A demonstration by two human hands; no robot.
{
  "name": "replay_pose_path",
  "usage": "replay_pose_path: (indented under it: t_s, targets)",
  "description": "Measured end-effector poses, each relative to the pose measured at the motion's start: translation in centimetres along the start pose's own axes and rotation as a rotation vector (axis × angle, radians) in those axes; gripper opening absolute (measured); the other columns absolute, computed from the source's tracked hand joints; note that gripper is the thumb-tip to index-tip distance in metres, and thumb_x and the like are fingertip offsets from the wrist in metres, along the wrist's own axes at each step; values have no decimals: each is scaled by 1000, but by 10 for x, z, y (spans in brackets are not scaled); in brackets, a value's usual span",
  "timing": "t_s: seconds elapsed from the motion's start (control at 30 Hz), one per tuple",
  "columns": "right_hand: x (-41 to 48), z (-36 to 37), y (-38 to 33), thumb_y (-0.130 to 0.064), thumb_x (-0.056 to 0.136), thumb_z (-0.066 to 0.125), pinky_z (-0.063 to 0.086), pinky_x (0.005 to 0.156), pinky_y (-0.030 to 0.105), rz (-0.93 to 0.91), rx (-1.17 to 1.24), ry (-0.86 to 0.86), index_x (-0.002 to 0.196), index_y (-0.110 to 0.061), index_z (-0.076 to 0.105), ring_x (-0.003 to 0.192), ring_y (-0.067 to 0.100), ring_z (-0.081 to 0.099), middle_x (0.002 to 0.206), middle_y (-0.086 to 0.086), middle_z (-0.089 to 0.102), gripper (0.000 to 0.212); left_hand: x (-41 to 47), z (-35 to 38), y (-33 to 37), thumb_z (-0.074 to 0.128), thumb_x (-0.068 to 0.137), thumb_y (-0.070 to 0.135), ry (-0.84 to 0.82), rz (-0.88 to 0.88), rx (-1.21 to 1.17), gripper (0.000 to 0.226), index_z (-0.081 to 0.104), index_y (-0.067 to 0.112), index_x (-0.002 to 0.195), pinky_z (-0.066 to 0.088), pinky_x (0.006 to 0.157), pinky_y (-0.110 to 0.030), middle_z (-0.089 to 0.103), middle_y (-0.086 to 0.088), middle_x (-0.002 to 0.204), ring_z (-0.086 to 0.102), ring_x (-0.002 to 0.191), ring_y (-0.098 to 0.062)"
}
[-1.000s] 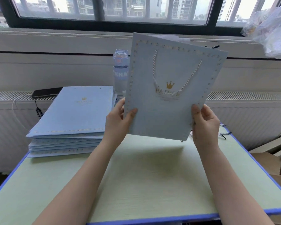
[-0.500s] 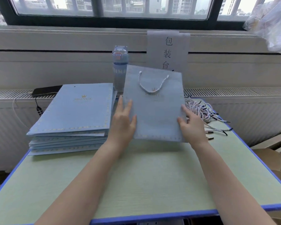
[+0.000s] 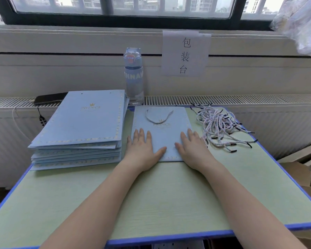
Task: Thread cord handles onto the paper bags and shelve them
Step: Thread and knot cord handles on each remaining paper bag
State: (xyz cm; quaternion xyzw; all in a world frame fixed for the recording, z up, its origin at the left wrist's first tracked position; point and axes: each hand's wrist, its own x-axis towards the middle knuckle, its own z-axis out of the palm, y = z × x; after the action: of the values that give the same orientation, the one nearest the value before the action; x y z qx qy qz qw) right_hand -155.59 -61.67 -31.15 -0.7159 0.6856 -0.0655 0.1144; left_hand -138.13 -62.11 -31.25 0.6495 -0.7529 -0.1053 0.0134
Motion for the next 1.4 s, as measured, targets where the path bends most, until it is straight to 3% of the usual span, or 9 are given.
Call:
replay_pose_path:
  t_s: [0.13, 0.3, 0.43, 0.5, 0.6, 0.7, 1.07, 1.27, 1.4]
  targets:
    - [-1, 3, -1, -49, 100, 23, 0, 117, 40, 4, -62, -5, 151, -12, 6, 146, 29, -4, 159, 14, -3, 66, 1, 1, -2, 20, 93, 65, -8, 32, -11, 83, -8, 12, 151, -8, 116, -43, -14, -6, 159, -15, 145, -25]
    - [-7, 3, -8, -39, 101, 30, 1, 117, 41, -89, -89, 192, 150, -13, 15, 146, 23, 4, 158, 10, 9, 58, -3, -3, 0, 25, 96, 58, 46, 105, 3, 75, 0, 16, 152, -7, 117, -41, -6, -6, 160, -8, 147, -23]
    - [-14, -1, -16, -28, 99, 42, 2, 116, 37, -271, 145, 370, 149, -17, 21, 145, 20, 14, 155, 7, 23, 56, -9, -36, -7, 53, 94, 36, 663, 305, -80, 58, 37, 10, 144, 1, 116, -42, 35, -11, 150, 28, 141, -25]
    - [-16, -2, -18, -26, 98, 45, 1, 116, 34, -313, 209, 349, 149, -18, 22, 144, 18, 14, 155, 5, 23, 56, -12, -55, -21, 58, 91, 36, 815, 147, -52, 63, 38, 7, 143, 2, 115, -47, 39, -14, 148, 31, 139, -31]
    - [-17, 0, -19, -26, 98, 45, 4, 117, 35, -335, 247, 291, 149, -21, 22, 144, 17, 13, 155, 4, 21, 56, -11, -63, -48, 46, 91, 56, 412, -261, 104, 81, 14, 12, 151, -1, 114, -53, 12, -18, 157, 9, 143, -38]
    - [-18, 0, -19, -27, 98, 46, 10, 118, 34, -337, 303, 251, 149, -25, 22, 143, 15, 11, 156, 2, 19, 56, -8, -58, -58, 42, 91, 57, 208, -351, 16, 79, 12, 14, 151, 3, 113, -55, 4, -21, 157, 4, 143, -38]
    - [-18, -2, -18, -28, 99, 43, 6, 108, 17, -324, 359, 214, 149, -30, 18, 144, 12, 9, 157, -1, 16, 56, -2, -55, -61, 29, 101, 26, 283, -308, -102, 49, 24, 6, 146, 21, 111, -50, 29, -26, 145, 23, 135, -41]
    - [-16, 2, -15, -36, 99, 41, 11, 116, 29, -270, 318, 79, 148, -31, 26, 144, 15, 12, 156, -1, 19, 51, 0, -53, -62, 38, 96, 35, 258, -301, -108, 52, 36, 3, 136, 21, 112, -48, 31, -27, 143, 23, 134, -42]
    - [-15, 1, -14, -36, 99, 40, 12, 117, 31, -255, 316, 55, 147, -30, 29, 143, 17, 14, 156, 0, 22, 49, -8, -61, -59, 44, 94, 28, 318, -283, -240, 33, 44, 3, 115, 39, 89, -40, 46, -20, 119, 39, 116, -34]
